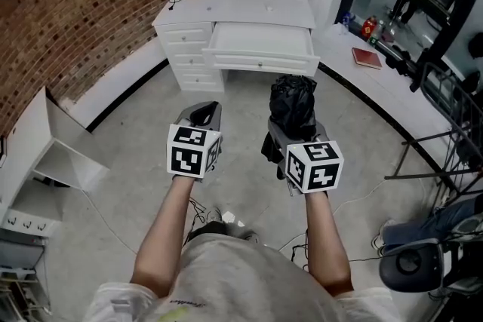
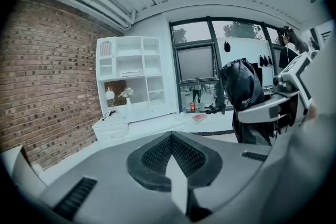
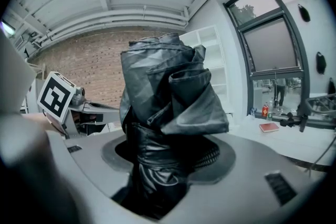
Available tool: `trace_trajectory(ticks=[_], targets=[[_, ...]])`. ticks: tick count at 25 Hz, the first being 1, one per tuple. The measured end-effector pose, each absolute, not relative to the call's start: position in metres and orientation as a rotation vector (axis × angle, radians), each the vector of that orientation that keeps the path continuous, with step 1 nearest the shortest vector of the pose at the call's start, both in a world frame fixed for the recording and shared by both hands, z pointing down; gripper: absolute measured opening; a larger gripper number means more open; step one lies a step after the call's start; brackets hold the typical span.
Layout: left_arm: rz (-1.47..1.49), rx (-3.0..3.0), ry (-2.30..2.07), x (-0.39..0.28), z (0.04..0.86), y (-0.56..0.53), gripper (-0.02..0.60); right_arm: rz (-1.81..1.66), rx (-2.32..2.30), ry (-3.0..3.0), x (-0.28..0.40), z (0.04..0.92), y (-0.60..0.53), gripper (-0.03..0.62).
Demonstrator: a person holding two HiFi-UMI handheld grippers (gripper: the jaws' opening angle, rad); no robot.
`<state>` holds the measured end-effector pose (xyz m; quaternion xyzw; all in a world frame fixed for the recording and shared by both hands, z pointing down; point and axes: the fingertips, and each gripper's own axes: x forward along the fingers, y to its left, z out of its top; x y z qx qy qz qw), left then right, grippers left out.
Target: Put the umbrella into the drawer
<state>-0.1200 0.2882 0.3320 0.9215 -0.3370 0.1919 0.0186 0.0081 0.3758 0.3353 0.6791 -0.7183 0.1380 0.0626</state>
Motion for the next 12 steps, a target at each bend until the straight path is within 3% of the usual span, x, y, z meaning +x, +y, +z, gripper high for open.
trace_trajectory(ticks=[12], targets=[[0.594, 2.837, -1.069, -0.111, 0.348, 0.235, -0.002, 0.419, 2.031, -2.169, 0.019, 0.348, 0.322, 0.255]])
